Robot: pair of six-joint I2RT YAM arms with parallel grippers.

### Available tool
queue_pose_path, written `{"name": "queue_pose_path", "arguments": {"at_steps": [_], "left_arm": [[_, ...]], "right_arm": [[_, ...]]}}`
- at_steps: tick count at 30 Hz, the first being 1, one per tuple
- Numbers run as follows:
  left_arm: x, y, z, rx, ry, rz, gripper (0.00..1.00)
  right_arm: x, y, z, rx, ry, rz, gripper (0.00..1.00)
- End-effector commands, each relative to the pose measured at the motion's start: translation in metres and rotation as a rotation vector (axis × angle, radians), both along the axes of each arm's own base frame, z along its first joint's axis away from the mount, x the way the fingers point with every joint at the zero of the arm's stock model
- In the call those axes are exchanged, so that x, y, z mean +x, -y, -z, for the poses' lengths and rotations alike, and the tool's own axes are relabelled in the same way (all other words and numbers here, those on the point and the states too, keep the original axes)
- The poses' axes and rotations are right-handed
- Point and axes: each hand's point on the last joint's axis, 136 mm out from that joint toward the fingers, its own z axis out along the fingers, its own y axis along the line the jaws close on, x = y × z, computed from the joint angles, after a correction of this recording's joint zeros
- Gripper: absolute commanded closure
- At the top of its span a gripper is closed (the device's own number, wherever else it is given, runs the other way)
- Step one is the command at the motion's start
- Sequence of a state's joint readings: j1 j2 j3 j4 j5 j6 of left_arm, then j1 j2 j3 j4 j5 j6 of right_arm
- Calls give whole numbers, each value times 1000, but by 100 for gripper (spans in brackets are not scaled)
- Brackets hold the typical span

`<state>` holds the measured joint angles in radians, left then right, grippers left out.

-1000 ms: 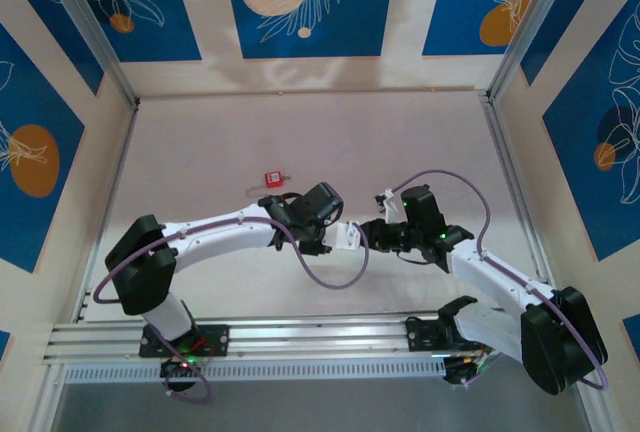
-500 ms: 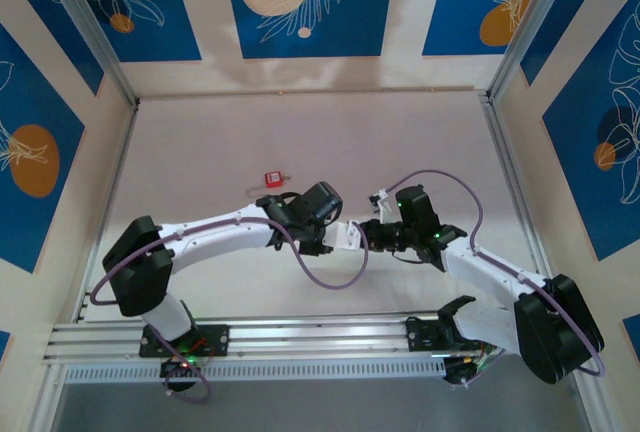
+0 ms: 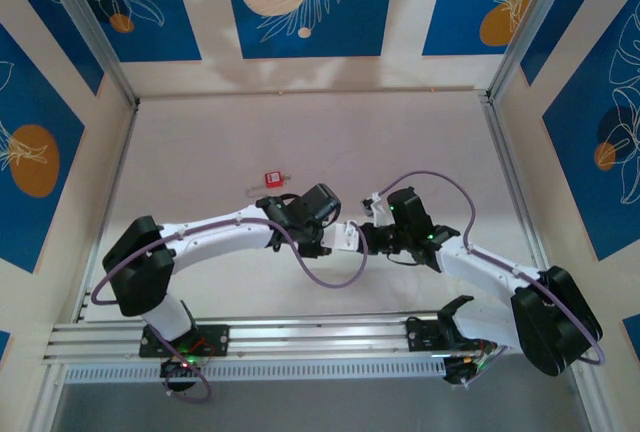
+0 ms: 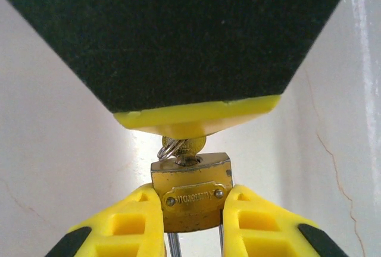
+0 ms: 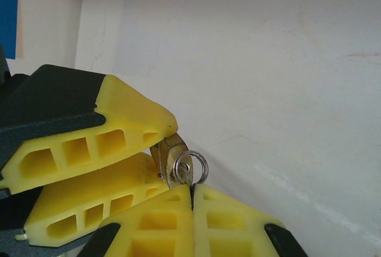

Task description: Unlock with the key

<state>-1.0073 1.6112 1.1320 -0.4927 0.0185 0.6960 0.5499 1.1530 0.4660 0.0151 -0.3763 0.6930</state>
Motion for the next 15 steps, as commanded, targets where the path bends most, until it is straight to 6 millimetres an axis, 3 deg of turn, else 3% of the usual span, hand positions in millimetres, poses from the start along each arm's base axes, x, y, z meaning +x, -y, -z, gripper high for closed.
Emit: {"name": "queue_pose_path", "arguments": {"at_steps": [1,8,15], "left_arm": [[-5,32,-34,-175,8,49,99],[8,3,-1,-2,70,12,100],[13,3,3,-13,84,-5,99]], "right_arm": [[7,-11,-19,31,45,-17,97],[11,27,-26,5,62,102,76],[14,38,-30,53,57,139,72]]}}
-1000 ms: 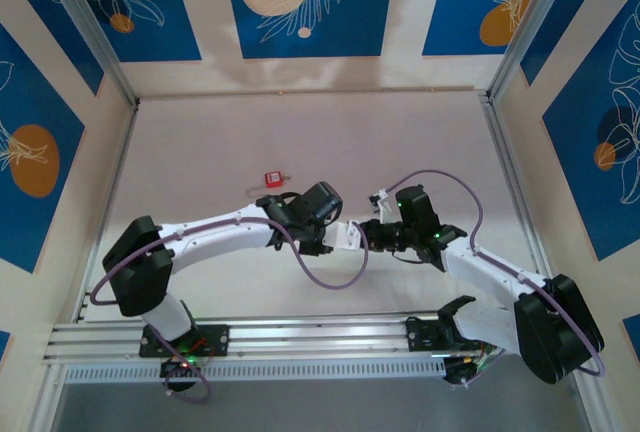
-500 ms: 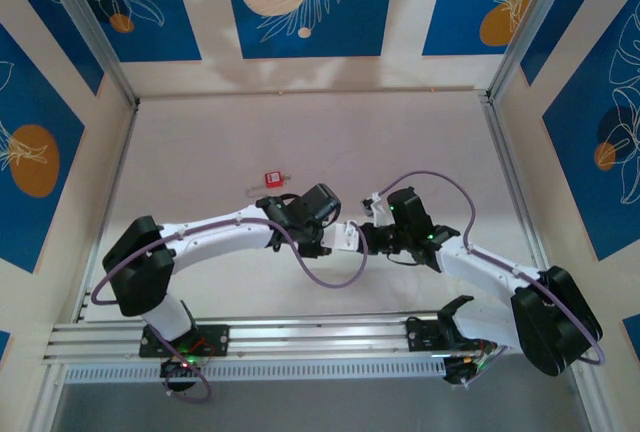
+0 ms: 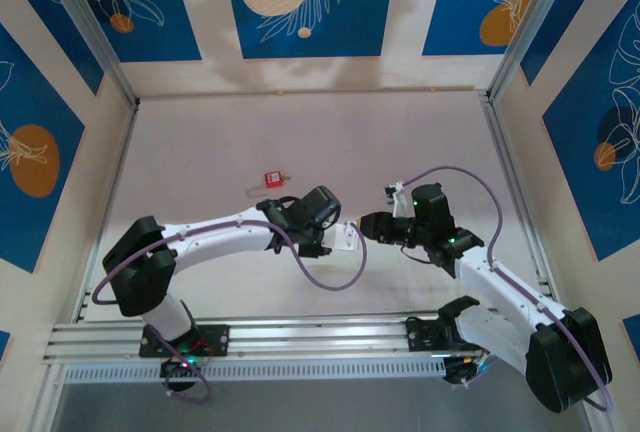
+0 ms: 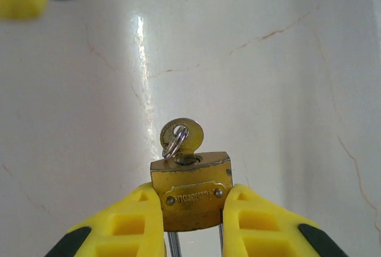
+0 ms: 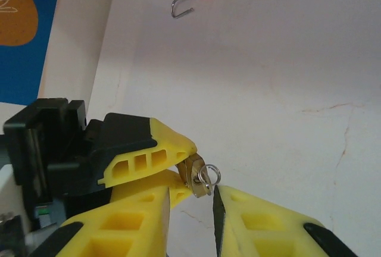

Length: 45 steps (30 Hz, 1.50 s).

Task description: Unlock with the key

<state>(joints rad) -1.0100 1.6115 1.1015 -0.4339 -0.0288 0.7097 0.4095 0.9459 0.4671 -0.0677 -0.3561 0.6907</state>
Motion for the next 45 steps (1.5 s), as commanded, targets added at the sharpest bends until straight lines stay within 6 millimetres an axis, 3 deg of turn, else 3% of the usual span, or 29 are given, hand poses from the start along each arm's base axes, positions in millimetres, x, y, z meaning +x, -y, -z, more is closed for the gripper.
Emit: {"name": "queue_pose_path", "arguments": {"at_steps": [1,9,25,45], "left_arm": [[5,5,-4,-22,32,7,99],[5,13,-10,-49,30,27,99],[3,15,-18,-68,31,37,99],[0,19,-22,-95,23,44,99]], "right_arm": [[-7,-1,11,16,-62,-27,72],[-3,-24,10,70,-79,-112,70],[-1,-36,18,57,-104,-146,70],[1,-43,24,51,-108,-152,83]]}}
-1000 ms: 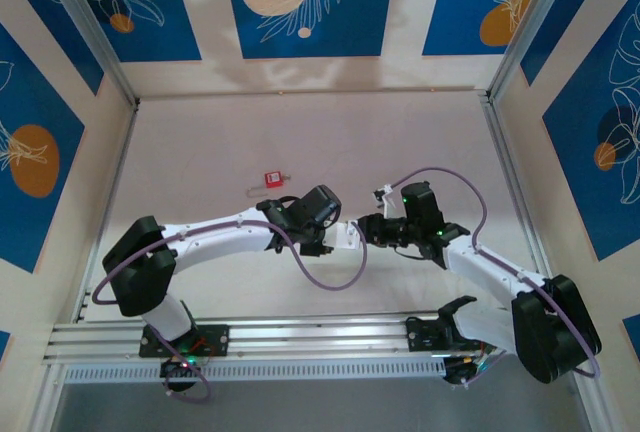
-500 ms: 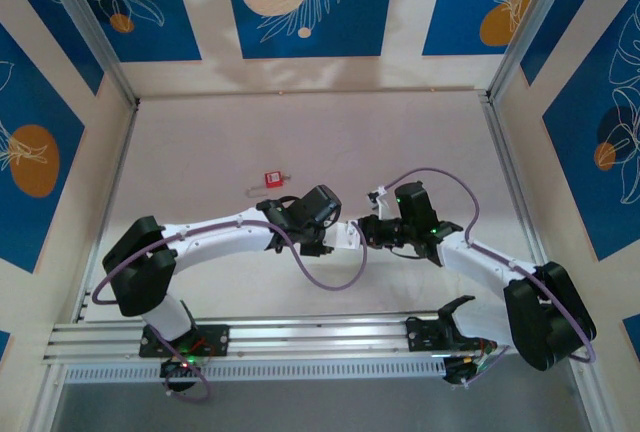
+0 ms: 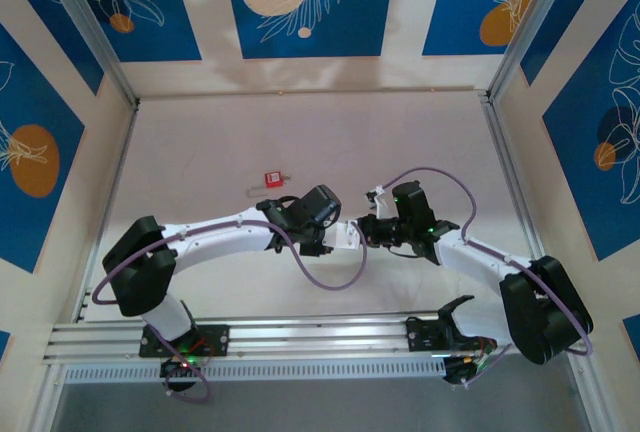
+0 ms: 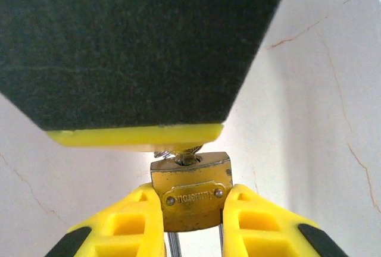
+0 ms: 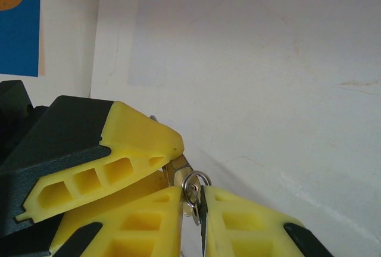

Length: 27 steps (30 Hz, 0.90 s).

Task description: Unlock with the key

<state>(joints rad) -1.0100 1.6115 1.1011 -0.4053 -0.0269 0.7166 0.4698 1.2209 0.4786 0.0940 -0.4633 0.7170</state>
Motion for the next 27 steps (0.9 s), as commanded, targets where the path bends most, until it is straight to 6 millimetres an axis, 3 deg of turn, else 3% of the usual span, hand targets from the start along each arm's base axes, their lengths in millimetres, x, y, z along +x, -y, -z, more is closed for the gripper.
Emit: {"name": "queue_pose_path", "arguments": {"at_steps": [1,13,20,27], "left_arm": [[-3,14,-19,-75,7,38,99],[-4,19,-25,-116,33,42,100],[3,31,-27,-158,125,58,100],[15,39,-46,-234,279,78,100]], "right_arm": [[4,-9,-12,27,35,-20,84],[2,-15,-17,41,37,-30,100],[-5,-21,-19,62,-2,-27,100],[-9,-25,-26,106,-38,-31,100]]}}
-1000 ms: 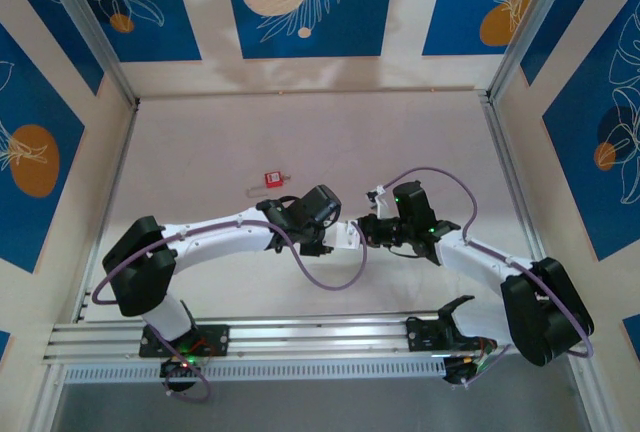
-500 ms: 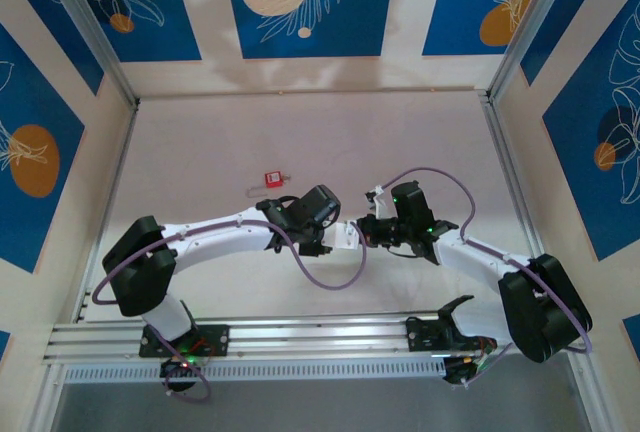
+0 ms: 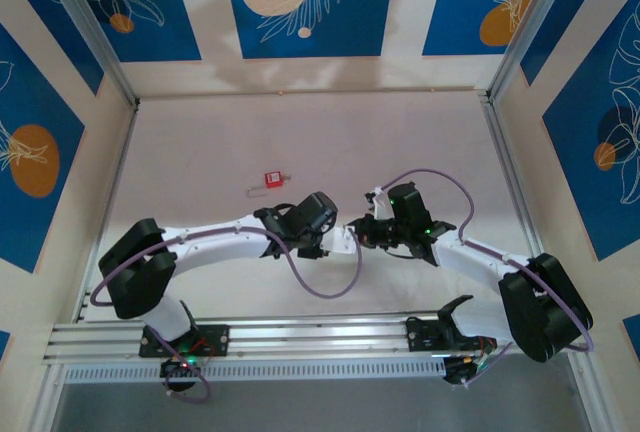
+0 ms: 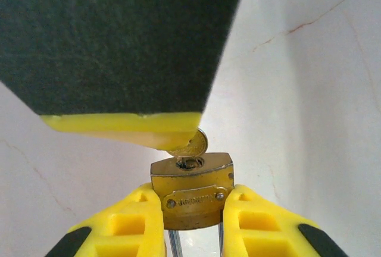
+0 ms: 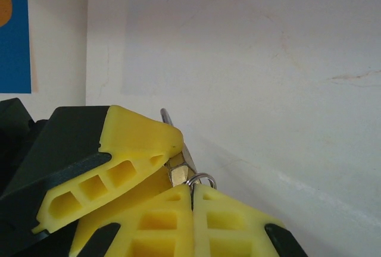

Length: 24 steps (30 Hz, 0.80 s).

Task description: Unlock with the key

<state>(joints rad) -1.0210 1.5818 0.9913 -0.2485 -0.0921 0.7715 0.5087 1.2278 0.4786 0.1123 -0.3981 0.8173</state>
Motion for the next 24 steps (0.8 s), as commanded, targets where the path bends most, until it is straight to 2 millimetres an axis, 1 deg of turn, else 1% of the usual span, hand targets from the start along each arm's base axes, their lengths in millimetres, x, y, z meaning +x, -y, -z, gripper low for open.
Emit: {"name": "queue_pose_path", "arguments": {"at_steps": [1,10,13,21,24], "left_arm": [[10,42,-57,-225,188,72,100],[9,43,-83,-330,333,111,100],[10,41,-86,-341,362,116,100],[12,42,-95,-366,454,134,100],[13,43,-95,-355,439,126,100]], "right_arm": [[-10,-20,-30,126,9,-87,100],[-10,-24,-42,210,-54,-72,100],[-9,-23,-44,221,-79,-63,100],[-8,-19,-38,231,-153,-37,100],[-8,-19,-38,232,-164,-36,100]]}}
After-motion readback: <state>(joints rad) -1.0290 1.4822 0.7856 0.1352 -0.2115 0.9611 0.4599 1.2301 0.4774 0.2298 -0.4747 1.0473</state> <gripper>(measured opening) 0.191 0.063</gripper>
